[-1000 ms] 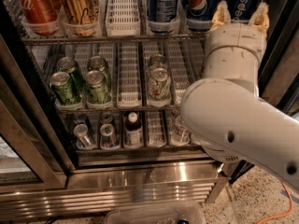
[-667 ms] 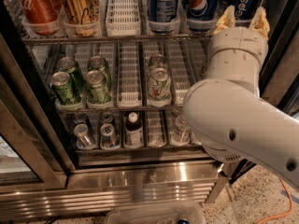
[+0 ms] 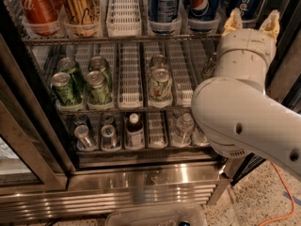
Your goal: Pick pepsi can from top shelf of fridge
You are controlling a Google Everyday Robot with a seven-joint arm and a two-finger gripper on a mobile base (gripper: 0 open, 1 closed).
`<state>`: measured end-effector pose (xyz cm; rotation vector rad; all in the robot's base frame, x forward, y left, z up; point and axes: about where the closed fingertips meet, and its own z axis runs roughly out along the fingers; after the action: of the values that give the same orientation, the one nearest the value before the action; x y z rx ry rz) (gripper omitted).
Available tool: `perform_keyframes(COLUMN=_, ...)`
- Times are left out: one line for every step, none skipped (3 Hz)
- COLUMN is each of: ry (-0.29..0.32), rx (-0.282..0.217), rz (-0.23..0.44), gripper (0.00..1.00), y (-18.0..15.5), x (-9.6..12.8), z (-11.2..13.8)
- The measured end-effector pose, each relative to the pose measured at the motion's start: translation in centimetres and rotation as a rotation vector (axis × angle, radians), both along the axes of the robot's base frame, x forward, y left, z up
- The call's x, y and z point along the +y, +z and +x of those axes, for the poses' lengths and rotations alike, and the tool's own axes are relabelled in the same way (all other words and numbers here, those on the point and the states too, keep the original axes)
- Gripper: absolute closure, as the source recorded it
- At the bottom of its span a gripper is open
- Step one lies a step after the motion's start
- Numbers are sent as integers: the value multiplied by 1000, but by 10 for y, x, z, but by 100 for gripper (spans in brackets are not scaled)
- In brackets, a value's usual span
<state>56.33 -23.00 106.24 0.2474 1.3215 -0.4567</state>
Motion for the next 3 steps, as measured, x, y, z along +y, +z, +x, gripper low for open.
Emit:
perform_keyframes(ry=-5, rx=-9, rz=-11, gripper=39, y=2, x=-4, z=7)
perform_keyframes(ry=13, rx=-17, rz=-16, gripper=38, y=3, x=1, z=13)
perform_keyframes(ry=27, rx=-24, rz=-18, gripper=39, y=3, x=4, z=20)
